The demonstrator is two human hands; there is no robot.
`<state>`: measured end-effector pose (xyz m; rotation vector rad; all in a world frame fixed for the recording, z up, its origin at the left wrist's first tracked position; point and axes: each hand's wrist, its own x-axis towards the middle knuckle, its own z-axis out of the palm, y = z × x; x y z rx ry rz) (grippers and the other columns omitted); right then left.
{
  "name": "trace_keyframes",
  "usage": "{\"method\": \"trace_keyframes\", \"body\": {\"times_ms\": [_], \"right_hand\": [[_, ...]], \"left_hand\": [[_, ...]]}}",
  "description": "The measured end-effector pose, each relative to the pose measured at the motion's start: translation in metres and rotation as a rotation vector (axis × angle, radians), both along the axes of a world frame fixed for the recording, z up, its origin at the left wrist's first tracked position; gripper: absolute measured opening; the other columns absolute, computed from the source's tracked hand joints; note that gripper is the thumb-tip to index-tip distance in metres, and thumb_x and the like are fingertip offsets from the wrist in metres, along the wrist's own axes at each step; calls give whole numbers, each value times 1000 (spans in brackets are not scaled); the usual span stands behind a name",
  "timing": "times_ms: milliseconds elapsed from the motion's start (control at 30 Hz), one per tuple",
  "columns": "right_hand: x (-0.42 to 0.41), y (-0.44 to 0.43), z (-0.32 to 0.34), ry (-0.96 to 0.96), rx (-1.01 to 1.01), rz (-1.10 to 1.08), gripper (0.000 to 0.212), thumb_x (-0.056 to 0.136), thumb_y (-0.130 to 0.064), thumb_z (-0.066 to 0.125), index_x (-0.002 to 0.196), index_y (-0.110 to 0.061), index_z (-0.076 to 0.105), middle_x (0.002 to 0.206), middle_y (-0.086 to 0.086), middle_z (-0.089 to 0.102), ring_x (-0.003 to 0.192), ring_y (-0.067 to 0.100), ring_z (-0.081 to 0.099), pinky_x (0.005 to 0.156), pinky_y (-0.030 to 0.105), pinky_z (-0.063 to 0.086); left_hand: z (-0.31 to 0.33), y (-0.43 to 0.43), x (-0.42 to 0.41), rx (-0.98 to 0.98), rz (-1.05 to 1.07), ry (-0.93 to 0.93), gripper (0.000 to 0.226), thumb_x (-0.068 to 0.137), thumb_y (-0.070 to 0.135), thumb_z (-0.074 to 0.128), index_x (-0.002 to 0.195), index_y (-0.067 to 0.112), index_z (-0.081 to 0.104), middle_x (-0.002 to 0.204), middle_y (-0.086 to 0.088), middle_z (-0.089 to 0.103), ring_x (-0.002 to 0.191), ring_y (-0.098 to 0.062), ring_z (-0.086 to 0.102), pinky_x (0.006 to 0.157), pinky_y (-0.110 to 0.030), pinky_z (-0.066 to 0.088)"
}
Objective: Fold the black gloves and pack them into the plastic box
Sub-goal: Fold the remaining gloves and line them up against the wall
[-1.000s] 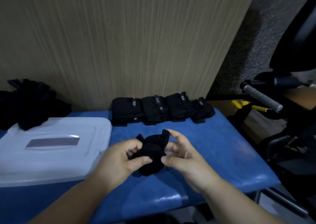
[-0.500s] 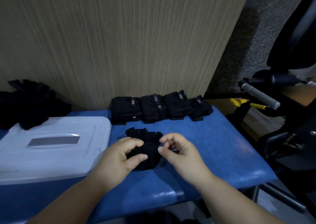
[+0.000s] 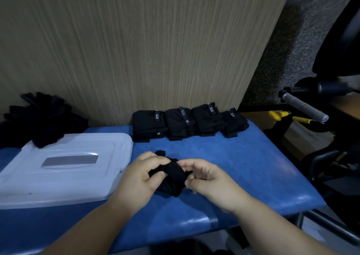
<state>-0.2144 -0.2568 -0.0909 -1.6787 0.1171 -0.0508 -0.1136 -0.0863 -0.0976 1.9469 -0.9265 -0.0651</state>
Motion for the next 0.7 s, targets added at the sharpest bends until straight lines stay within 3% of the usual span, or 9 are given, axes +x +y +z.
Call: {"method": "trace_keyframes", "body": {"times_ms": [267, 433, 567, 700], "right_hand": [[0, -3, 0, 55, 303, 90, 35, 81, -5, 54, 115, -12, 61, 103, -1, 66, 73, 12, 63, 68, 24, 53], [1, -2, 0, 74, 88, 83, 39, 94, 12, 44, 115, -19, 56, 110, -2, 60, 67, 9, 61, 64, 21, 50], [2, -4, -2, 100, 74, 90, 35, 94, 9, 46, 113, -20, 55, 114, 1, 58, 66, 11, 62, 63, 22, 50], [2, -5, 0, 122, -36, 58, 34, 88, 5, 60, 105, -25, 57, 99, -9, 62, 64, 9, 61, 62, 21, 46]], "left_hand": [[1, 0, -1, -56, 1, 85, 48, 85, -3, 62, 91, 45, 68, 98, 23, 61, 98, 2, 59, 81, -5, 39], [1, -1, -2, -42, -10, 75, 57, 84, -8, 59, 92, 48, 66, 98, 23, 60, 98, 2, 58, 79, -3, 39], [0, -1, -3, -47, -33, 91, 64, 84, -12, 55, 94, 51, 64, 102, 25, 58, 100, 3, 57, 81, -3, 39], [-2, -2, -3, -50, -56, 86, 63, 85, -14, 52, 94, 46, 66, 105, 25, 58, 104, 2, 57, 84, -4, 38]]}}
